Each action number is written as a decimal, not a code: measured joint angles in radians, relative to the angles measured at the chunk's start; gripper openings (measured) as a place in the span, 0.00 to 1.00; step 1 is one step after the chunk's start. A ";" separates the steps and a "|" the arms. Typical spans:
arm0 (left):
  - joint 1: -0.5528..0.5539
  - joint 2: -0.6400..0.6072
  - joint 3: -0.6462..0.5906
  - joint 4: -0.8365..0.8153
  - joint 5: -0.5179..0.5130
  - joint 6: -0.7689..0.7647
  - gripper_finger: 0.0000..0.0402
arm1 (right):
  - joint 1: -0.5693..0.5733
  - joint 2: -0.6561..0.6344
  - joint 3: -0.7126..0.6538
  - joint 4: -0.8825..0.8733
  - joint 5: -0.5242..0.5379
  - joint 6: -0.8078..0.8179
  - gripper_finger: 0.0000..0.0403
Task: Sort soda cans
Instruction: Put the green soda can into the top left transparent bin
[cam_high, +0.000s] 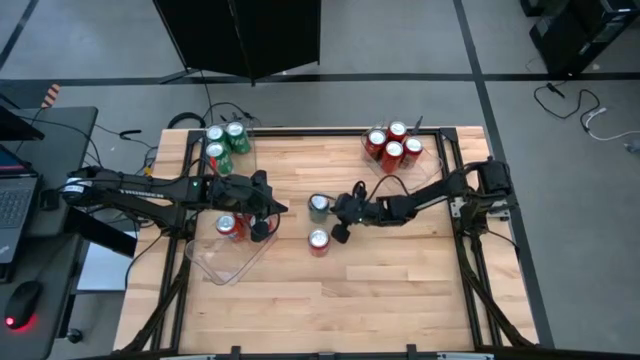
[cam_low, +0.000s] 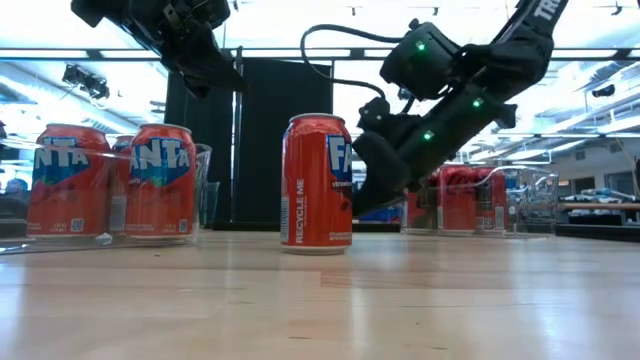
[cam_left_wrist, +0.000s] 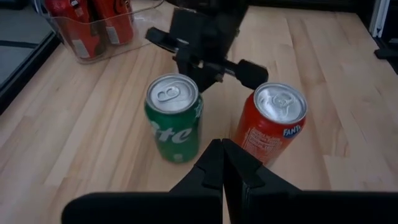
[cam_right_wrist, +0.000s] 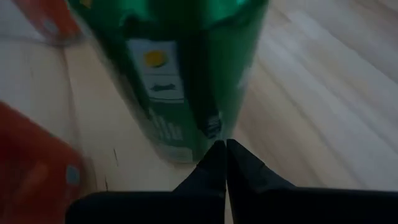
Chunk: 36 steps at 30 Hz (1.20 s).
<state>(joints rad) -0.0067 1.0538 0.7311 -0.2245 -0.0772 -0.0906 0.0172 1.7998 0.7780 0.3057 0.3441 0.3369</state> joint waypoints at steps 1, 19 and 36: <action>0.000 0.000 0.000 -0.005 -0.001 0.000 0.00 | -0.006 0.000 0.000 0.004 -0.015 -0.003 0.00; 0.000 0.000 0.001 -0.046 -0.004 -0.019 0.00 | 0.013 -0.031 0.001 0.058 -0.111 -0.064 0.00; 0.113 0.037 0.022 -0.036 0.016 -0.072 0.01 | -0.063 -0.019 0.106 0.110 -0.144 -0.184 0.01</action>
<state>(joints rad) 0.1062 1.0904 0.7532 -0.2603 -0.0610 -0.1631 -0.0454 1.7809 0.8841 0.4160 0.2004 0.1532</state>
